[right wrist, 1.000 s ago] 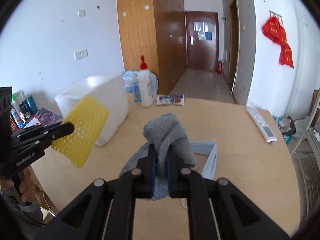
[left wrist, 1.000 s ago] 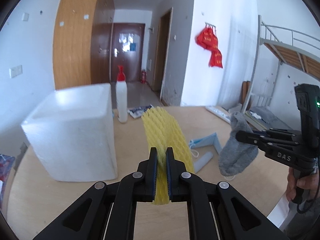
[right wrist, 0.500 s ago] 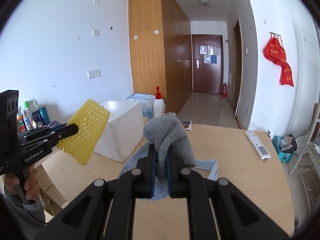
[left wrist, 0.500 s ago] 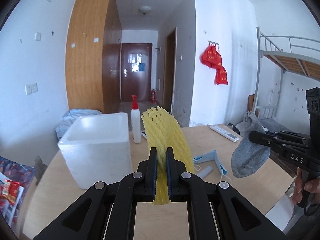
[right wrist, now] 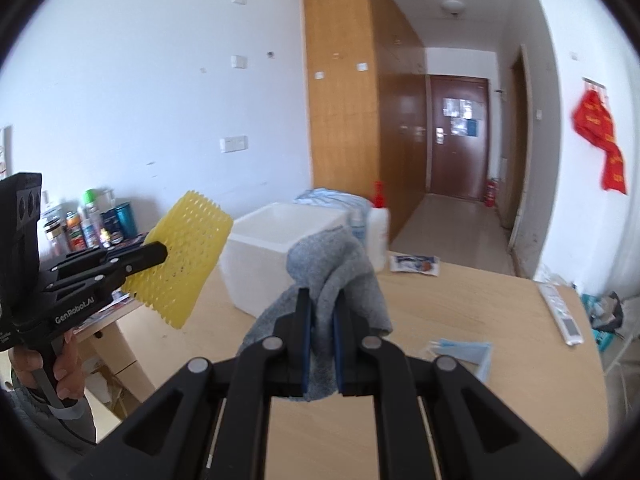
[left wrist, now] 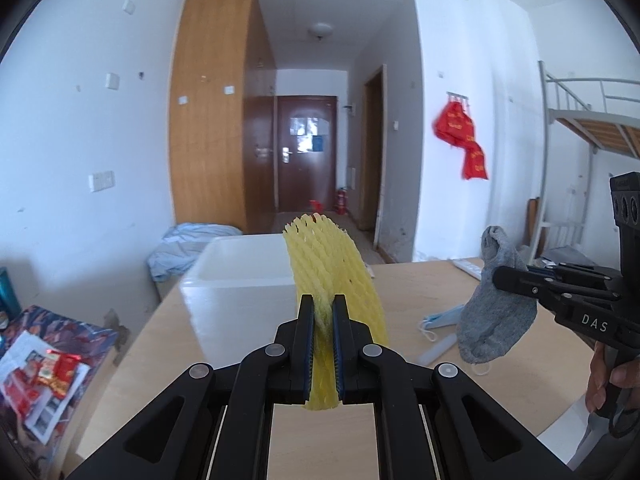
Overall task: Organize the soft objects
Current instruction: 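Lift the net sleeve and grey cloth and carry both over the foam box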
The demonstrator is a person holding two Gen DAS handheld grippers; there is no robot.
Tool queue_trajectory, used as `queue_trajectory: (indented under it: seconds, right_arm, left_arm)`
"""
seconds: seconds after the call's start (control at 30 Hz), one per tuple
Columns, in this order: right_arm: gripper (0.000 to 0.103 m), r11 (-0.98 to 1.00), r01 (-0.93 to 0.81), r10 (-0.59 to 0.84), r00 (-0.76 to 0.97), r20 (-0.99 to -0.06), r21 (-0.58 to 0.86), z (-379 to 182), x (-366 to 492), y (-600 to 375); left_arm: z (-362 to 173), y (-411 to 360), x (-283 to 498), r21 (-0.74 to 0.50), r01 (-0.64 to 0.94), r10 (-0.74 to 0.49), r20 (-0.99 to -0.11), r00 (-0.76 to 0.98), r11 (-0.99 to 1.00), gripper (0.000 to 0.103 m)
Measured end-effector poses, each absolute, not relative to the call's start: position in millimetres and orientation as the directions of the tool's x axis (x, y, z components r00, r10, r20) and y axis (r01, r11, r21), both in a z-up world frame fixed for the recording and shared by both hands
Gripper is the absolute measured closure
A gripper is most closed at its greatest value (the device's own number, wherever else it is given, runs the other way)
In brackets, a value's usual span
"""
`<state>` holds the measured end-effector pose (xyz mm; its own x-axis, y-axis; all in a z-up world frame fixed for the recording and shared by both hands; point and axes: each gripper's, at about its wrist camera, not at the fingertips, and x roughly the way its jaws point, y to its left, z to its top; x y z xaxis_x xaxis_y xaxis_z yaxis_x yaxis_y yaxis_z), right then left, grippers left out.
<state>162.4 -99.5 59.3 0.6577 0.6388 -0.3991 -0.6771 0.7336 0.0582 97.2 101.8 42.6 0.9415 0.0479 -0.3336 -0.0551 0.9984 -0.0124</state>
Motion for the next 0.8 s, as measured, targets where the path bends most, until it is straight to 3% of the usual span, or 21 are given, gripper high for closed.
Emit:
queue_trajectory:
  seconds: [0.4,0.8]
  right_arm:
    - [0.091,0.619,-0.784,0.727,0.552,-0.408,0.043,59,154,-44]
    - [0.091,0.603,-0.797,0.734,0.535,-0.420,0.039,63,164,-27]
  left_arm:
    - [45,135,68,-0.016,-0.182,0.167,-0.323,0.931,0.983,0.094]
    - [47,147,74,-0.016,-0.190,0.174,-0.324,0.930,0.982,0.094]
